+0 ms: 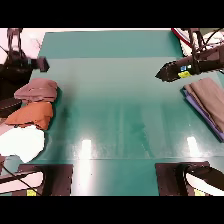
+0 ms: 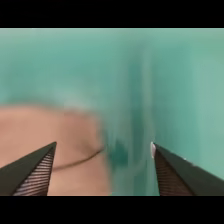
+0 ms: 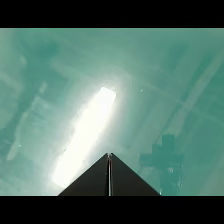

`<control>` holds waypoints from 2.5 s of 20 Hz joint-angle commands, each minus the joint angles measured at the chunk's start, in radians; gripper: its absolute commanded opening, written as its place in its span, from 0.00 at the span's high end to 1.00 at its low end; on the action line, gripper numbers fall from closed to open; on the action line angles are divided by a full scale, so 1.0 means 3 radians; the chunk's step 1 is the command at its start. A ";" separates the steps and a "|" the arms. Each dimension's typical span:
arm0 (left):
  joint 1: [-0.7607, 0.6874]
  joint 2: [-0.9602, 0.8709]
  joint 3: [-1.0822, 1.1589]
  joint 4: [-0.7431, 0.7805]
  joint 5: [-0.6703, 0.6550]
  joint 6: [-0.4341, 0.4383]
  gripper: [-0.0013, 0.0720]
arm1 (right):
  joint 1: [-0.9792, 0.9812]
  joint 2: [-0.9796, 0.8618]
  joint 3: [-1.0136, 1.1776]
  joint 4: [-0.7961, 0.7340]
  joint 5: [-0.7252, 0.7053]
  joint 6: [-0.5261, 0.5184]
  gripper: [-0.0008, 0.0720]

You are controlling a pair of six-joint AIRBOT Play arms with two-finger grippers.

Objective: Fold the shirts.

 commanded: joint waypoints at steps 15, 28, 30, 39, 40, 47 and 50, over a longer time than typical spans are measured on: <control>0.0215 0.0219 0.0907 -0.0271 -0.0257 0.0011 0.95 | 0.0004 0.0005 0.0641 0.0000 -0.0094 0.0003 0.96; -0.2466 0.0214 0.1181 -0.0416 -0.0819 0.0134 0.95 | 0.0004 0.0009 0.1812 -0.0005 -0.0061 0.0003 0.96; -0.2828 -0.0148 0.1180 -0.0619 -0.0626 0.0231 0.68 | 0.0004 0.0008 0.1818 -0.0004 -0.0014 0.0003 0.96; -0.1947 -0.0473 0.1082 -0.0752 -0.0619 -0.0196 0.08 | 0.0004 0.0008 0.1818 -0.0003 0.0205 0.0003 0.96; -0.1801 -0.0490 0.0968 -0.0857 -0.0657 -0.0203 0.08 | 0.0004 0.0008 0.1818 -0.0001 0.0203 0.0003 0.96; -0.1588 -0.0750 -0.0234 -0.1672 -0.0234 -0.0034 0.08 | 0.0004 -0.0001 0.1816 0.0004 0.0249 0.0005 0.96; -0.1589 -0.1002 -0.0299 -0.2111 -0.0191 0.0186 0.08 | -0.0022 0.0038 0.1616 0.0024 0.0313 0.0118 0.96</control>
